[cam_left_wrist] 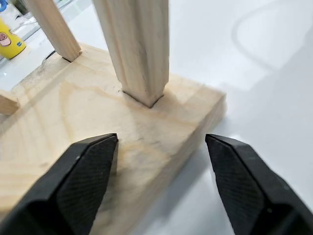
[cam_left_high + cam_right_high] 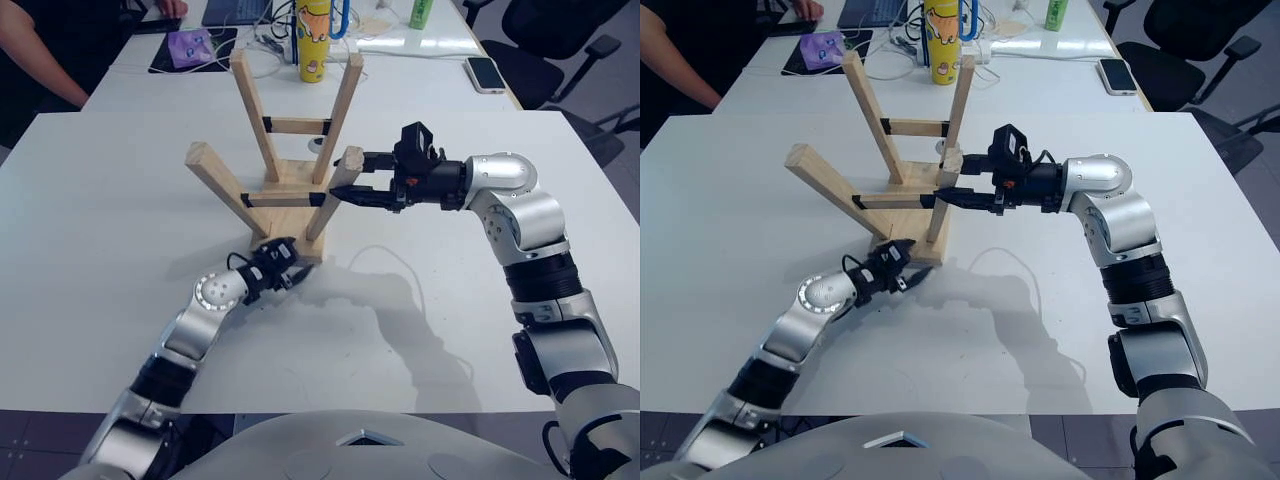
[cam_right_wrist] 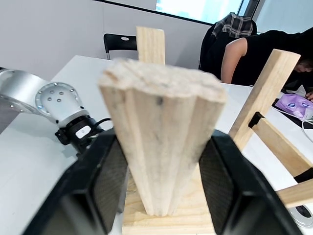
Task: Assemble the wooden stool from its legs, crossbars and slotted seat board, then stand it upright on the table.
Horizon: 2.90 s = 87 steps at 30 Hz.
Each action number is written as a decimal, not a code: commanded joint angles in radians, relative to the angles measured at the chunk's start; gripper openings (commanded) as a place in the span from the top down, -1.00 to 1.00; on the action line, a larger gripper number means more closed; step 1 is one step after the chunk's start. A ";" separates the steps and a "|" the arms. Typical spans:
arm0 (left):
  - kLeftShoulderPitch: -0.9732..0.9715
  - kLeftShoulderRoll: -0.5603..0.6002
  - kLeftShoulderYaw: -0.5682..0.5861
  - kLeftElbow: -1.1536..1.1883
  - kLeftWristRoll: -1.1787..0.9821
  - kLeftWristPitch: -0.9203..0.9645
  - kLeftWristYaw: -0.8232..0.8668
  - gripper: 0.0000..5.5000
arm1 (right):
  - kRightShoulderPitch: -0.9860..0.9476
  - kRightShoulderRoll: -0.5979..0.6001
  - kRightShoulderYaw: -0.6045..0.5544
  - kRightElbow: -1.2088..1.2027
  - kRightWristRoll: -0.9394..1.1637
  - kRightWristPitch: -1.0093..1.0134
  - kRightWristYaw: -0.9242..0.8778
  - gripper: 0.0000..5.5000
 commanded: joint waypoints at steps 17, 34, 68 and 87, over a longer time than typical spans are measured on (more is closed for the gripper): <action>-0.134 -0.115 0.116 -0.338 0.566 -0.109 0.337 0.59 | 0.074 -0.025 0.137 0.069 -0.115 0.119 -0.020 0.25; 0.058 -0.012 0.145 -0.432 0.489 -0.396 0.433 1.00 | 0.057 -0.029 0.158 0.077 -0.115 0.123 -0.040 0.25; 0.085 -0.115 0.097 0.295 0.242 0.005 0.348 1.00 | 0.170 -0.042 0.018 0.102 -0.090 0.029 -0.070 -0.09; 0.059 -0.135 0.106 0.338 0.215 0.029 0.335 1.00 | -0.246 0.233 -0.489 -0.324 0.853 0.338 -0.620 0.79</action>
